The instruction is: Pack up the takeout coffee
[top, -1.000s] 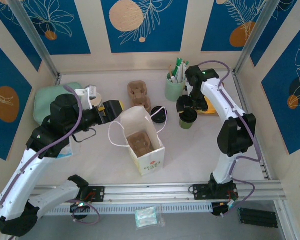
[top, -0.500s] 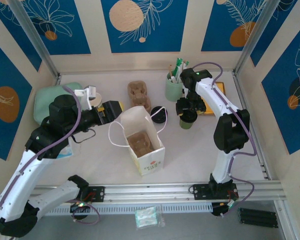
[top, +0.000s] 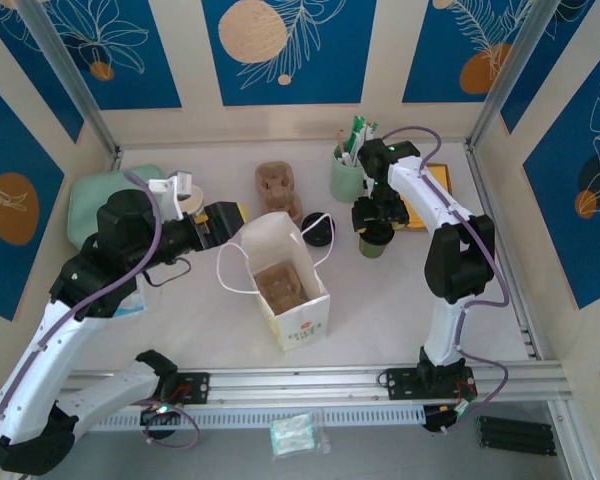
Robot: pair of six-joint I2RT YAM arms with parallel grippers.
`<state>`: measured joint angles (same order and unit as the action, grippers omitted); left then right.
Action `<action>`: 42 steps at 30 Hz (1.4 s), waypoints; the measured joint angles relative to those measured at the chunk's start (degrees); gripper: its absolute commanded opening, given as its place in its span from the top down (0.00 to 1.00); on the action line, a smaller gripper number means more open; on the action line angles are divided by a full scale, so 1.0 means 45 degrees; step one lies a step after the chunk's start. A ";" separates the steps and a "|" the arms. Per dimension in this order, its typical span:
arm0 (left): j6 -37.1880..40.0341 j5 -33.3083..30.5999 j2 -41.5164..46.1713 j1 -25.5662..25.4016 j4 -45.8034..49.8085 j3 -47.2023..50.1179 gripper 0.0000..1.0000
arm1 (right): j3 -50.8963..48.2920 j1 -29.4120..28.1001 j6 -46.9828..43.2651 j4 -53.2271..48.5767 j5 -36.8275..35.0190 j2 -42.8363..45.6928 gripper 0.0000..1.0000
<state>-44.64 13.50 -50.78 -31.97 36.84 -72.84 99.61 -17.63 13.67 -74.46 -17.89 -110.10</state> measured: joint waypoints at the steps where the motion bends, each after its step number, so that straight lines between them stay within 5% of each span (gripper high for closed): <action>1: 0.0000 0.0000 0.0000 0.0000 -0.0010 0.0000 0.00 | -0.0058 0.0000 0.0000 0.0034 0.0000 0.0000 0.21; 12: -0.0010 0.0005 0.0024 0.0000 -0.0199 0.0024 0.01 | -0.0248 -0.0087 0.0005 0.0262 0.0000 0.0010 0.22; 29: -0.0102 0.0005 0.0204 0.0000 -0.0345 0.0049 0.01 | -0.0845 -0.0228 0.0437 0.0622 -0.0185 0.0690 0.36; 42: 0.0019 -0.0107 0.0233 0.0000 0.0029 0.0257 0.01 | -0.0612 -0.0845 0.1117 0.0321 0.0117 0.3944 0.38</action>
<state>-44.56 13.02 -49.74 -31.97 36.97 -71.68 96.86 -21.43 18.70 -73.01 -17.37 -92.36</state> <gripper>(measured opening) 0.994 0.646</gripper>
